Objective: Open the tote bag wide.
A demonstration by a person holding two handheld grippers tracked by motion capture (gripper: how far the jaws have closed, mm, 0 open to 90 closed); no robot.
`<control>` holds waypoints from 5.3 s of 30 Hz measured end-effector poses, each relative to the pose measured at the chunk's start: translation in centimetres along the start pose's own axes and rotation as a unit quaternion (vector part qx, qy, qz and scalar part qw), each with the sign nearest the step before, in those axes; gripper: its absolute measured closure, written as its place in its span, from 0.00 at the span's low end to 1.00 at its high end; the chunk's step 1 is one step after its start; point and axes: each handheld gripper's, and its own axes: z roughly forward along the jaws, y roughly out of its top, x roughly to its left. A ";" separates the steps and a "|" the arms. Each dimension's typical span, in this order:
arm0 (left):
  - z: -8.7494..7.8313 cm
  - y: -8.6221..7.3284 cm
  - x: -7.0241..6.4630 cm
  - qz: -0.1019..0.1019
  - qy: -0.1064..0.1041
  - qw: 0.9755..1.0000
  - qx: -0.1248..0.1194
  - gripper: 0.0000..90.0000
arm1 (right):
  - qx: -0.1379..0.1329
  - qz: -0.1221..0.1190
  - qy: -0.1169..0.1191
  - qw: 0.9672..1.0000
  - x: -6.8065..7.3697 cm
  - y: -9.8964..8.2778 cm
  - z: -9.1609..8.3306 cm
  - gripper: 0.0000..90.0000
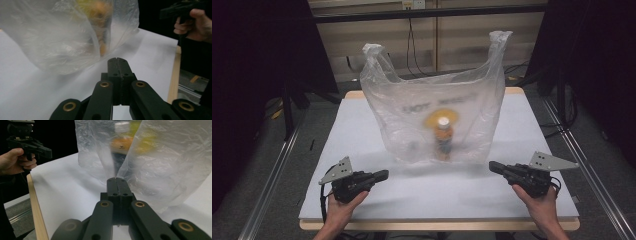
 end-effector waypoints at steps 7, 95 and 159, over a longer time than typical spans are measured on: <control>1.2 1.3 -0.3 0.010 -0.010 1.000 0.005 1.00 | -0.007 -0.004 0.015 1.000 0.1 1.6 0.7 1.00; 9.3 22.5 5.7 0.039 0.026 0.999 -0.023 1.00 | 0.015 -0.055 0.001 0.998 -3.0 22.0 11.2 1.00; 14.4 9.7 4.5 0.011 -0.053 0.995 0.084 1.00 | 0.114 0.021 0.036 0.993 -4.4 6.4 12.7 1.00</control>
